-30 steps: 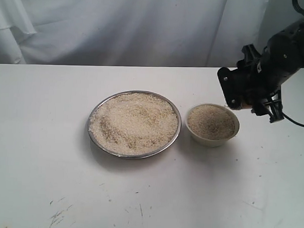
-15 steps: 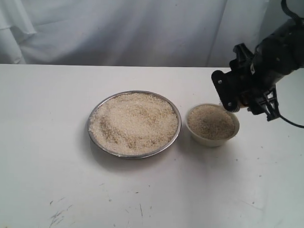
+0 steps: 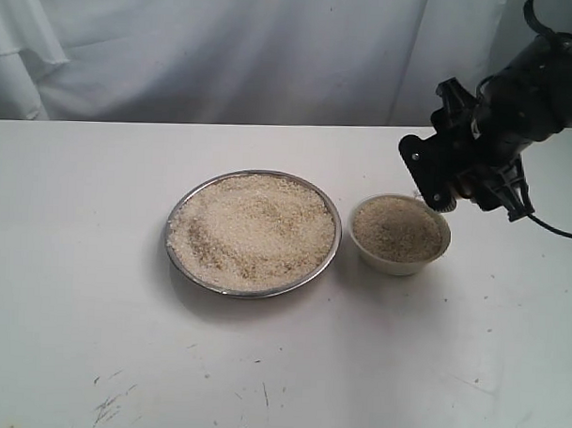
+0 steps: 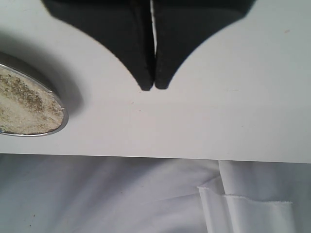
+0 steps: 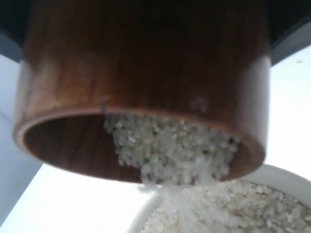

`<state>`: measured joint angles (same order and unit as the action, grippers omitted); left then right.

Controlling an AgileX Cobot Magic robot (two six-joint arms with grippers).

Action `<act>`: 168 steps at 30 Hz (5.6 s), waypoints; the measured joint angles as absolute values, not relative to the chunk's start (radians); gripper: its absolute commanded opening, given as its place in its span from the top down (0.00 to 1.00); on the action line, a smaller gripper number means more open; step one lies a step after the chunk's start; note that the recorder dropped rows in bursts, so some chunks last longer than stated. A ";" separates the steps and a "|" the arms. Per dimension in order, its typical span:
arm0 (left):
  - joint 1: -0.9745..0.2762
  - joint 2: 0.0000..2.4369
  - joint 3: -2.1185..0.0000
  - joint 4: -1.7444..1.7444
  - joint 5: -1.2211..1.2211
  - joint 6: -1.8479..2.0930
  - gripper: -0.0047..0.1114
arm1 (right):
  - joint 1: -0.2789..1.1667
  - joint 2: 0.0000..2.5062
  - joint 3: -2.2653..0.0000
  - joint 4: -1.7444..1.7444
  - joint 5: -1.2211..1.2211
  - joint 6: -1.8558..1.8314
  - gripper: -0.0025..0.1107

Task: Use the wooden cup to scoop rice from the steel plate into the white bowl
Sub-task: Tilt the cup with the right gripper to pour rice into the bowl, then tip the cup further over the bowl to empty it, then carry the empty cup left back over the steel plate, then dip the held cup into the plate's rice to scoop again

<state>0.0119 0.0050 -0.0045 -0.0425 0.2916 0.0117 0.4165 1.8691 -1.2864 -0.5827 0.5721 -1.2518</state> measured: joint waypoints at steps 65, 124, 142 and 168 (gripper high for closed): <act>0.012 0.005 -0.005 -0.042 0.292 0.012 0.96 | 0.635 1.939 -1.286 -1.152 0.708 -0.982 0.98; 0.012 0.005 -0.005 -0.042 0.292 0.012 0.96 | 0.814 2.305 -1.702 -1.188 0.585 -0.756 0.98; 0.012 0.005 -0.005 -0.042 0.292 0.012 0.96 | 0.851 2.394 -1.707 -1.347 0.647 -0.660 0.98; 0.012 0.005 -0.005 -0.042 0.292 0.012 0.96 | 0.869 2.397 -1.715 -1.103 0.554 -0.633 0.98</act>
<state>0.0119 0.0050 -0.0045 -0.0425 0.2916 0.0117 0.8689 2.3968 -1.7154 -1.1026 0.5537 -0.6328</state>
